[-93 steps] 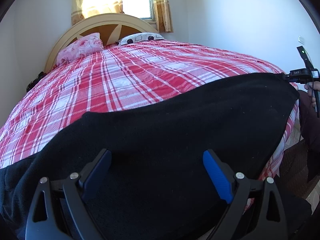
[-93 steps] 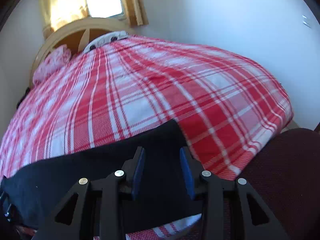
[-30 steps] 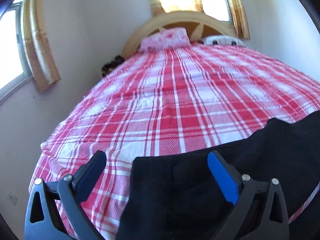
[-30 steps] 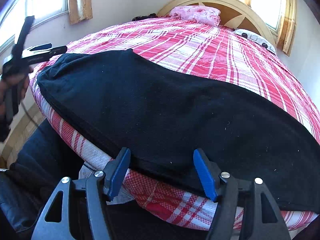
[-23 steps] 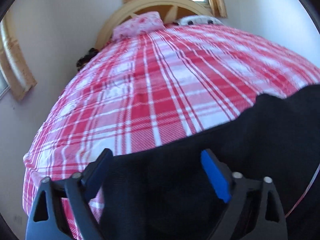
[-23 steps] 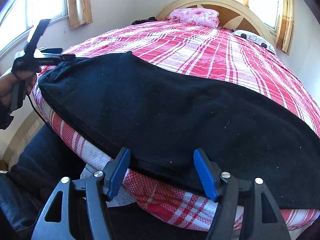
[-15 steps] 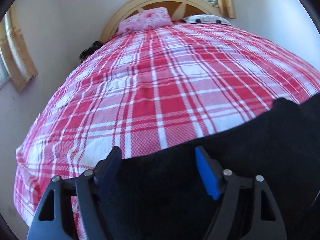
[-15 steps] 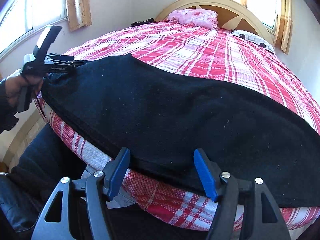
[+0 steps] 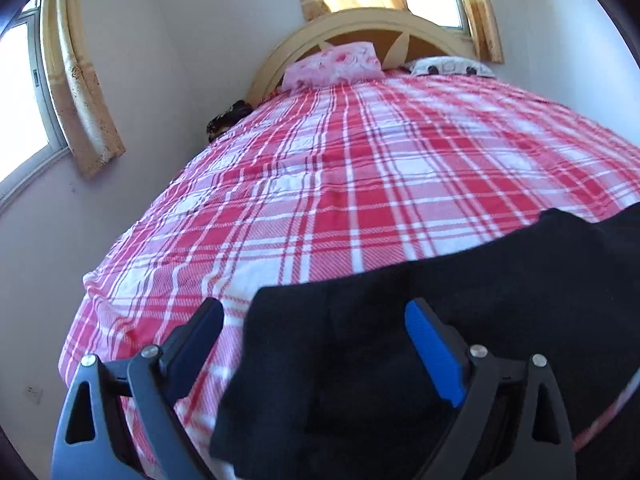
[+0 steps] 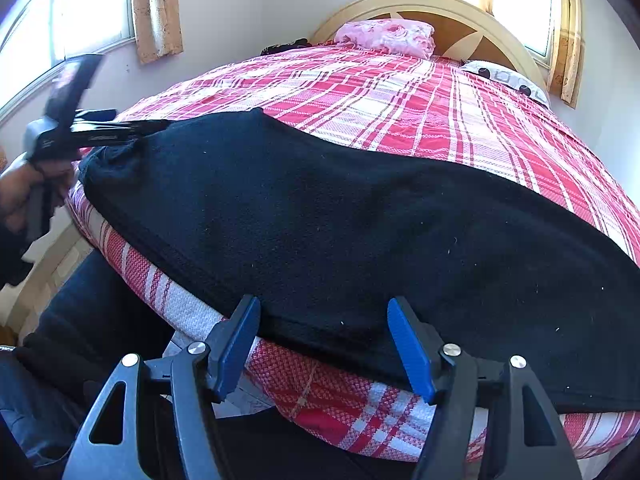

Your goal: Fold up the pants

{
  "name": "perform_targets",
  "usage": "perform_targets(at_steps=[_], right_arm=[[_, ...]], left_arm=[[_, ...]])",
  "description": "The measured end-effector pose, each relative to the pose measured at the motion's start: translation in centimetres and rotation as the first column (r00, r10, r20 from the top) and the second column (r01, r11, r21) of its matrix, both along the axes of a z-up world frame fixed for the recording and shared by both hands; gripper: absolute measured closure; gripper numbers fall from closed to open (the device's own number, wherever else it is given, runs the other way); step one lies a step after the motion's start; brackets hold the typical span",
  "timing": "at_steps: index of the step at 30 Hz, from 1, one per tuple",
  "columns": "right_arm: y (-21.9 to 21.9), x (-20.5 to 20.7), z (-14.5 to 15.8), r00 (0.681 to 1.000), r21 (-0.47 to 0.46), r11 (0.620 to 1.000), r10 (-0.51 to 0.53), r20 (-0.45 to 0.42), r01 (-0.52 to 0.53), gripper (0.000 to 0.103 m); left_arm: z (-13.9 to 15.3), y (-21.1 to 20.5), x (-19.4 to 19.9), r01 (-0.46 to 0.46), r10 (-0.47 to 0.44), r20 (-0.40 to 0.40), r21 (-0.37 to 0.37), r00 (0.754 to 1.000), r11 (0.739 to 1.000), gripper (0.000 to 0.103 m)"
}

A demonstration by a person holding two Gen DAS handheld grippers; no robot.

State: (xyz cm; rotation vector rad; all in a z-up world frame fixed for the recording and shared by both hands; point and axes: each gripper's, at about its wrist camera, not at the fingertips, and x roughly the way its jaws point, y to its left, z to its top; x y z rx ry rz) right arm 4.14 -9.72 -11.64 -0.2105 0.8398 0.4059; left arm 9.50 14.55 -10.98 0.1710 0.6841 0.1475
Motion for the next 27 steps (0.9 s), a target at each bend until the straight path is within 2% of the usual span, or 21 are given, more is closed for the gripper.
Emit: perform_targets(at_steps=[3, 5, 7, 11, 14, 17, 20, 22, 23, 25, 27], right_arm=[[0.0, 0.0, -0.1, 1.0, 0.0, 1.0, -0.003, 0.003, 0.003, 0.036], [0.0, 0.0, -0.1, 1.0, -0.001, 1.0, -0.003, 0.006, 0.003, 0.035], [-0.1, -0.1, -0.1, 1.0, 0.005, 1.0, -0.003, 0.007, 0.003, 0.035], [-1.6, -0.2, 1.2, 1.0, 0.061, 0.998, 0.001, -0.019, 0.0, 0.035], [-5.8, -0.1, 3.7, 0.997, 0.156, 0.985, -0.069, -0.028, 0.073, 0.035], [-12.7, 0.2, 6.4, 0.977, 0.257, 0.942, -0.212, -0.035, 0.213, 0.035], [-20.6, 0.3, 7.9, 0.915, 0.306, 0.867, -0.399, -0.049, 0.394, 0.035], [-25.7, 0.2, 8.3, 0.857, 0.309, 0.808, -0.513, -0.053, 0.502, 0.035], [-28.6, -0.1, 8.3, 0.816, 0.309, 0.767, -0.575, -0.058, 0.562, 0.035], [-32.5, -0.4, 8.2, 0.768, 0.329, 0.713, -0.637, -0.066, 0.619, 0.035], [-36.3, -0.9, 8.1, 0.705, 0.323, 0.652, -0.705, -0.075, 0.686, 0.035]], left_arm=[[-2.0, -0.2, 0.3, 0.016, -0.014, -0.061, 0.031, 0.998, 0.999, 0.006], [-2.8, 0.8, 0.6, -0.011, 0.01, -0.037, -0.029, 0.999, 1.0, 0.0], [-2.4, 1.5, 0.9, -0.041, 0.035, -0.057, -0.1, 0.998, 0.994, 0.0], [0.4, -0.9, -0.5, 0.016, -0.015, 0.023, -0.063, 1.0, 0.998, 0.004], [2.4, -3.6, -1.1, 0.093, -0.088, 0.062, -0.079, 0.994, 0.993, 0.004], [3.1, -7.1, -0.6, 0.195, -0.19, 0.06, -0.092, 0.98, 0.977, 0.003], [2.6, -10.1, 0.6, 0.255, -0.253, 0.03, -0.123, 0.967, 0.959, 0.003], [2.0, -12.2, 1.4, 0.283, -0.286, 0.008, -0.154, 0.958, 0.947, 0.003], [1.8, -12.9, 1.5, 0.293, -0.296, 0.004, -0.159, 0.955, 0.943, 0.003], [1.0, -14.7, 2.0, 0.315, -0.321, -0.009, -0.16, 0.947, 0.935, 0.003], [0.3, -16.3, 2.2, 0.324, -0.332, -0.026, -0.166, 0.943, 0.931, 0.003]])
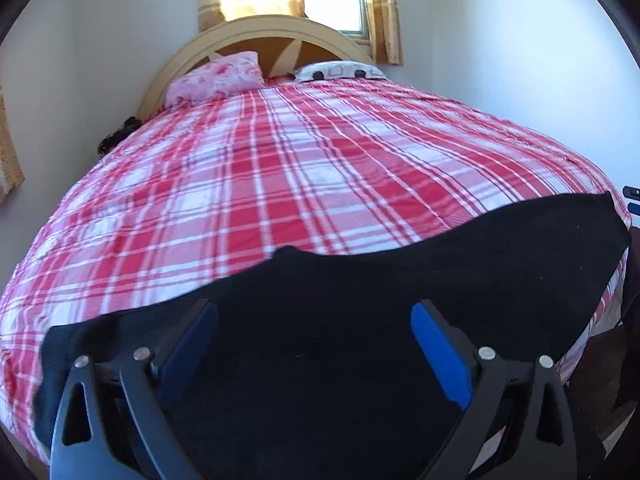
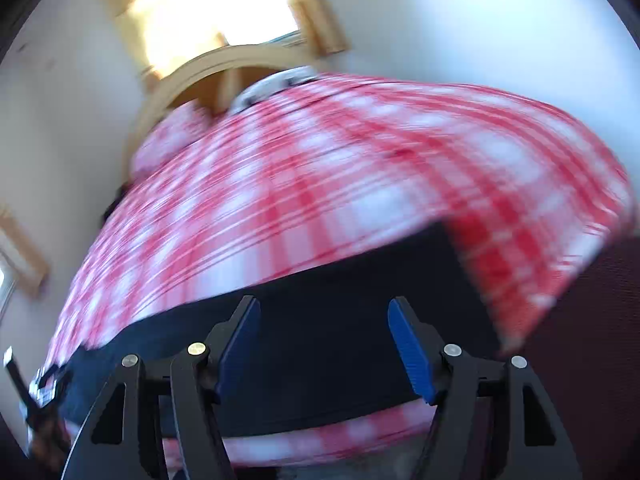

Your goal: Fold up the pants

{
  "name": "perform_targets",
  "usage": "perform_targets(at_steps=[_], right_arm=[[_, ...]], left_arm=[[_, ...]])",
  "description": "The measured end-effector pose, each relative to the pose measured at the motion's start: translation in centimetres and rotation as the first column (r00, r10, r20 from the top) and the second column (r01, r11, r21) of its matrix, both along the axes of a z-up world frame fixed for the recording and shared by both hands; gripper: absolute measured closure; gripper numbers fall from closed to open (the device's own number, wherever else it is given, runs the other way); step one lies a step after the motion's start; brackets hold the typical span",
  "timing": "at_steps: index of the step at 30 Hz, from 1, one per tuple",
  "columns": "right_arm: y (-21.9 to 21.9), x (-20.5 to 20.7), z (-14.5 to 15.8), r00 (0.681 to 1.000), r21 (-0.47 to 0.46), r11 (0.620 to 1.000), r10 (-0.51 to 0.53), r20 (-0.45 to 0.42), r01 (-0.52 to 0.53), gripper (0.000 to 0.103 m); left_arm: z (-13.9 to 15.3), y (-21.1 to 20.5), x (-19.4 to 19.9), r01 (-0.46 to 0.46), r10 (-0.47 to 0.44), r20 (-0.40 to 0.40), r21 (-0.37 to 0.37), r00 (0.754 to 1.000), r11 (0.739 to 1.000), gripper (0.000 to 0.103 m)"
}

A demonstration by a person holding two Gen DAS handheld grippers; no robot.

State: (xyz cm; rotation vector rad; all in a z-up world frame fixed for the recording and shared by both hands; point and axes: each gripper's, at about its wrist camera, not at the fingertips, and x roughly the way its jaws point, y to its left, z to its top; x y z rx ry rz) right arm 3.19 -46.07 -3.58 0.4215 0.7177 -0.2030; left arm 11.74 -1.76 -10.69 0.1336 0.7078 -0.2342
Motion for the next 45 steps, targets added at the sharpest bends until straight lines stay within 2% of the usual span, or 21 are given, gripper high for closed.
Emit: perform_targets(at_steps=[4, 10, 12, 15, 21, 25, 31, 33, 34, 35, 37, 38, 42, 45], right_arm=[[-4.4, -0.6, -0.5, 0.998, -0.006, 0.998, -0.058, -0.013, 0.058, 0.035], [-7.9, -0.1, -2.4, 0.993, 0.007, 0.996, -0.085, -0.08, 0.086, 0.035], [-8.2, 0.0, -3.1, 0.992, 0.007, 0.997, -0.072, -0.104, 0.073, 0.035], [-8.5, -0.1, -3.3, 0.989, -0.043, 0.995, -0.098, -0.113, 0.094, 0.035], [-8.8, 0.0, -4.1, 0.987, -0.018, 0.996, -0.092, -0.131, 0.091, 0.035], [-9.0, 0.5, -5.3, 0.987, 0.04, 0.997, -0.062, -0.151, 0.069, 0.035], [-9.0, 0.6, -5.6, 0.99, 0.038, 0.997, -0.065, -0.127, 0.07, 0.035], [-8.8, 0.7, -5.6, 0.989, 0.019, 0.998, -0.054, -0.136, 0.057, 0.038], [-8.6, 0.7, -5.4, 0.989, 0.011, 0.999, -0.044, -0.14, 0.046, 0.047], [-8.5, 0.7, -5.3, 0.99, 0.019, 0.999, -0.028, -0.135, 0.031, 0.064], [-8.7, 0.7, -5.0, 0.995, 0.106, 0.994, 0.02, -0.102, -0.009, 0.084], [-8.7, 0.7, -5.1, 0.995, 0.133, 0.991, 0.033, -0.094, -0.02, 0.084], [-8.7, 0.8, -5.3, 0.995, 0.126, 0.992, 0.026, -0.097, -0.014, 0.084], [-8.5, 1.0, -5.3, 0.994, 0.086, 0.996, 0.032, -0.103, -0.023, 0.077]], left_arm=[[-1.3, -1.4, 0.2, -0.008, 0.008, -0.027, -0.003, 1.0, 1.0, 0.003], [-2.3, -1.5, 0.0, -0.047, 0.046, -0.036, -0.014, 0.998, 0.999, 0.003], [-2.2, -1.5, -0.1, -0.054, 0.053, -0.037, -0.018, 0.998, 0.998, 0.003], [-2.3, -1.8, -0.4, -0.052, 0.051, -0.035, -0.016, 0.998, 0.999, 0.003], [-2.5, -1.9, -0.7, -0.055, 0.054, -0.032, -0.012, 0.998, 0.998, 0.002], [-2.5, -1.9, -0.7, -0.055, 0.054, -0.032, -0.014, 0.998, 0.998, 0.001], [-2.5, -1.9, -0.7, -0.054, 0.054, -0.033, -0.014, 0.998, 0.998, 0.001], [-2.5, -1.9, -0.7, -0.054, 0.054, -0.034, -0.015, 0.998, 0.998, 0.001], [-2.5, -1.9, -0.7, -0.054, 0.054, -0.035, -0.015, 0.998, 0.998, 0.001], [-2.5, -1.9, -0.6, -0.053, 0.053, -0.036, -0.015, 0.998, 0.998, 0.001], [-2.6, -1.9, -0.6, -0.052, 0.051, -0.038, -0.019, 0.998, 0.998, 0.001], [-2.6, -1.8, -0.6, -0.05, 0.05, -0.038, -0.019, 0.998, 0.999, 0.001], [-2.6, -1.8, -0.6, -0.048, 0.047, -0.037, -0.02, 0.998, 0.999, 0.001], [-2.6, -1.7, -0.7, -0.049, 0.048, -0.034, -0.02, 0.998, 0.999, 0.001]])
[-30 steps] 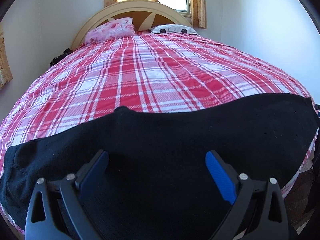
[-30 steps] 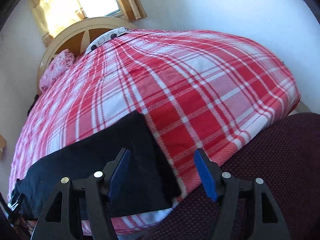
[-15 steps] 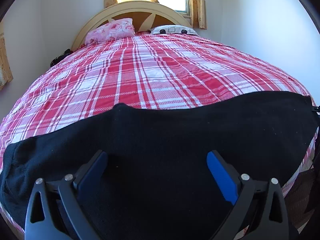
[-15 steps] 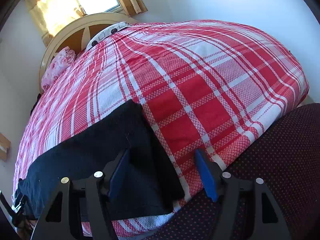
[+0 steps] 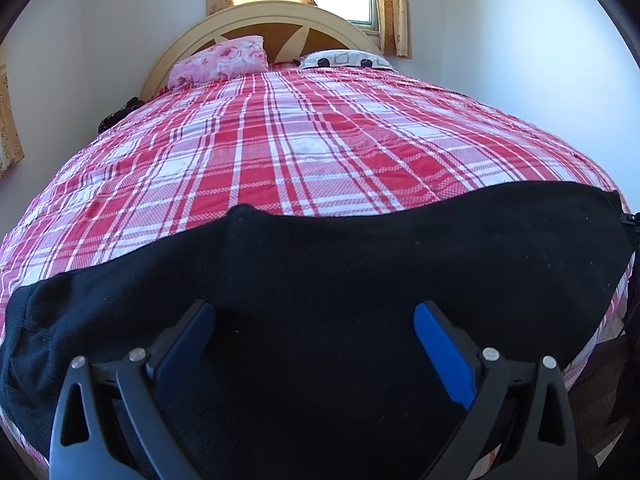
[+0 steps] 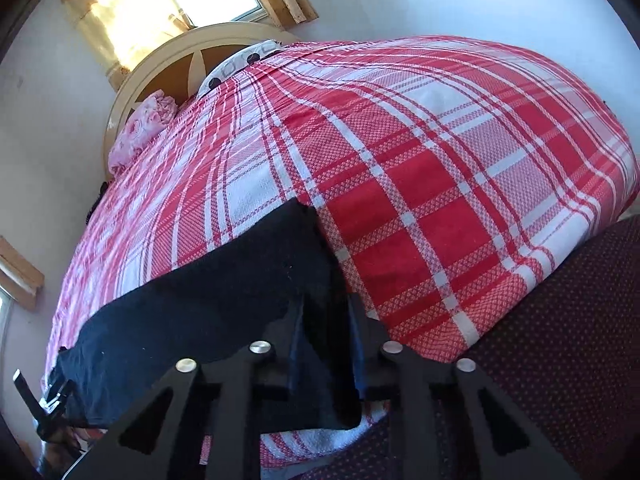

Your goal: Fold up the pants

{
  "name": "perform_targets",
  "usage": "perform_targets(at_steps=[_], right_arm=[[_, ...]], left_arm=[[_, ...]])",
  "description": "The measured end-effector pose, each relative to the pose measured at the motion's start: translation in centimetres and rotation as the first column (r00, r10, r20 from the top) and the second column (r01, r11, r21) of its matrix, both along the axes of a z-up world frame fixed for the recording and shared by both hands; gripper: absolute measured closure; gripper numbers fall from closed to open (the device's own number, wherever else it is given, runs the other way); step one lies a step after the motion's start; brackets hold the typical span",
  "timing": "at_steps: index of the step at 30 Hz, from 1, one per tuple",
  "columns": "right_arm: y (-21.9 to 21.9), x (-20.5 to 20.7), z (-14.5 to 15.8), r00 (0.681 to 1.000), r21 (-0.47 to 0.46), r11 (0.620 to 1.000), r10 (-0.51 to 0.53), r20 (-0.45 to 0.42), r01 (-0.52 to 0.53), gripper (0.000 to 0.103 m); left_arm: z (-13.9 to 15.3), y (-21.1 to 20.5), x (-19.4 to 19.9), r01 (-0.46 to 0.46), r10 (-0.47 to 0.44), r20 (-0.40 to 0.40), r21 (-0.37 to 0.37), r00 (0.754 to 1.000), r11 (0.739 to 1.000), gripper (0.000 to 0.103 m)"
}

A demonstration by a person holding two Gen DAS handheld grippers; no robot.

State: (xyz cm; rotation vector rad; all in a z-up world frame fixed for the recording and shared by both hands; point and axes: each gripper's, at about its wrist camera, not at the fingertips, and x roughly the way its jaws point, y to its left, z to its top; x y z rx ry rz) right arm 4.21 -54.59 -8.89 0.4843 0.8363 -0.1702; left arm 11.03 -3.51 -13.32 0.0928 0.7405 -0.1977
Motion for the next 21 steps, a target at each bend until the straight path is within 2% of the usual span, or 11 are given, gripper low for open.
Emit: perform_targets(at_steps=[4, 8, 12, 15, 17, 18, 19, 20, 21], right_arm=[[-0.8, -0.2, -0.1, 1.0, 0.03, 1.0, 0.008, 0.02, -0.008, 0.074], [-1.7, -0.8, 0.3, 0.998, -0.01, 0.998, -0.058, 0.018, 0.058, 0.052], [-2.4, -1.0, -0.1, 0.998, 0.036, 0.998, -0.057, 0.025, 0.056, 0.052], [-1.5, -0.6, 0.0, 0.999, 0.099, 0.995, 0.016, 0.039, -0.02, 0.052], [-0.4, 0.0, 0.0, 0.998, 0.088, 0.995, 0.054, 0.03, -0.057, 0.053], [0.3, 0.3, 0.0, 0.998, 0.042, 0.998, 0.054, 0.014, -0.055, 0.054], [0.5, 0.4, 0.0, 0.999, 0.017, 0.999, 0.049, 0.008, -0.049, 0.064], [0.5, 0.4, 0.0, 0.999, 0.006, 0.999, 0.04, 0.006, -0.04, 0.082], [0.0, 0.2, 0.0, 1.0, 0.027, 0.999, 0.026, 0.017, -0.026, 0.089]], left_arm=[[0.0, 0.1, -0.1, -0.002, 0.002, 0.004, -0.006, 1.0, 1.0, 0.001], [-0.1, 0.1, -0.3, -0.001, 0.002, 0.01, -0.009, 1.0, 1.0, 0.001], [-0.1, 0.1, -0.3, -0.002, 0.003, 0.017, -0.007, 1.0, 1.0, 0.001], [-0.1, 0.1, -0.4, -0.003, 0.003, 0.02, -0.01, 1.0, 1.0, 0.001], [-0.1, 0.1, -0.4, -0.003, 0.003, 0.022, -0.012, 1.0, 1.0, 0.001], [-0.1, 0.1, -0.4, -0.003, 0.003, 0.023, -0.013, 1.0, 1.0, 0.001], [-0.1, 0.2, -0.4, -0.002, 0.002, 0.025, -0.014, 1.0, 1.0, 0.001], [-0.2, 0.2, -0.5, -0.001, 0.002, 0.026, -0.017, 1.0, 1.0, 0.001], [-0.2, 0.2, -0.5, -0.001, 0.001, 0.028, -0.019, 1.0, 1.0, 0.001]])
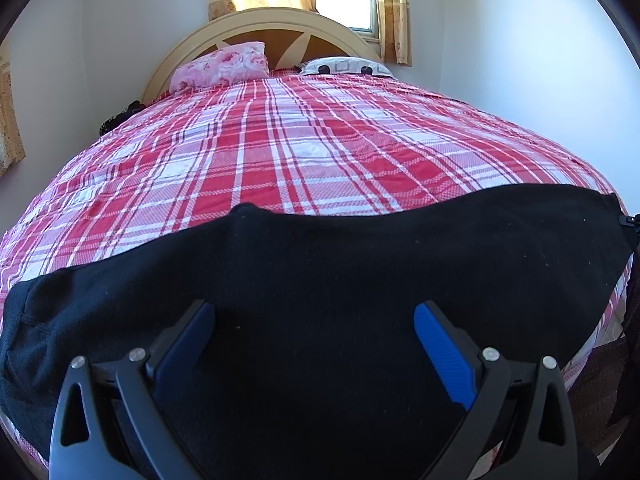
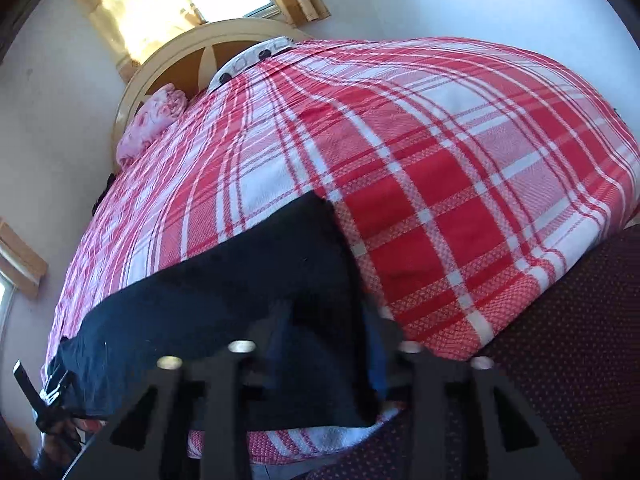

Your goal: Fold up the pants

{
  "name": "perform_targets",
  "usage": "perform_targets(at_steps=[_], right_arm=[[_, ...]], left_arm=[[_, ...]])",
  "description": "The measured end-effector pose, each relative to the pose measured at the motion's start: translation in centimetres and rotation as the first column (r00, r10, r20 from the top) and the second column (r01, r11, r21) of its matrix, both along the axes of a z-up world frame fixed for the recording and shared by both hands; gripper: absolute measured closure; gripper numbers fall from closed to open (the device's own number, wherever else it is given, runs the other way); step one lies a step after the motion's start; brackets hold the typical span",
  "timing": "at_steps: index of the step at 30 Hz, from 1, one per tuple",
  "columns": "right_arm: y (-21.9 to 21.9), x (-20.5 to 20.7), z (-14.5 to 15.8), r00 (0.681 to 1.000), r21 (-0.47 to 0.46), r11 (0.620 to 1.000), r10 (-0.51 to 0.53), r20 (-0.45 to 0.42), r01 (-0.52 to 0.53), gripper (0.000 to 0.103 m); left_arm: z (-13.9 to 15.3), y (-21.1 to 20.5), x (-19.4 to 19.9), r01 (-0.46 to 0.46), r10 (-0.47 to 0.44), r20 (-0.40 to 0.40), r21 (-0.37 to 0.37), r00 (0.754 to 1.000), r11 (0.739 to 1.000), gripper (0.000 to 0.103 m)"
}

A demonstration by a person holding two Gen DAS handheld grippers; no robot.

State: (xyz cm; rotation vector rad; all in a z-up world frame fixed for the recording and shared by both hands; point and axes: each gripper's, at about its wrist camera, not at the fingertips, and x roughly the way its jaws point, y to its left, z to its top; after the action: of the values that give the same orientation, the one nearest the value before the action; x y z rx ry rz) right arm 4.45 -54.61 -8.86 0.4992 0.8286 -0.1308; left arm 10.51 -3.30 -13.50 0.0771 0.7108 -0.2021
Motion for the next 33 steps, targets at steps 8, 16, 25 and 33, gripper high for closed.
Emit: perform_targets(at_steps=[8, 16, 25, 33], right_arm=[[-1.4, -0.2, -0.4, 0.998, 0.096, 0.995, -0.035, 0.043, 0.031, 0.09], [-0.1, -1.3, 2.5, 0.99, 0.073, 0.997, -0.023, 0.141, 0.013, 0.092], [5.8, -2.4, 7.0, 0.979, -0.052, 0.999, 0.02, 0.203, -0.01, 0.092], [19.1, -2.0, 10.8, 0.95, -0.279, 0.952, 0.194, 0.243, -0.123, 0.092]], left_arm=[[-0.1, 0.3, -0.2, 0.005, -0.005, 0.009, -0.012, 1.0, 1.0, 0.001], [0.0, 0.5, -0.5, 0.002, -0.001, 0.02, -0.032, 1.0, 0.999, 0.001], [0.9, 2.3, -1.0, -0.028, 0.028, -0.006, -0.124, 1.0, 0.992, 0.001], [1.5, 3.1, -1.7, -0.033, 0.037, 0.043, -0.089, 0.998, 0.995, 0.001]])
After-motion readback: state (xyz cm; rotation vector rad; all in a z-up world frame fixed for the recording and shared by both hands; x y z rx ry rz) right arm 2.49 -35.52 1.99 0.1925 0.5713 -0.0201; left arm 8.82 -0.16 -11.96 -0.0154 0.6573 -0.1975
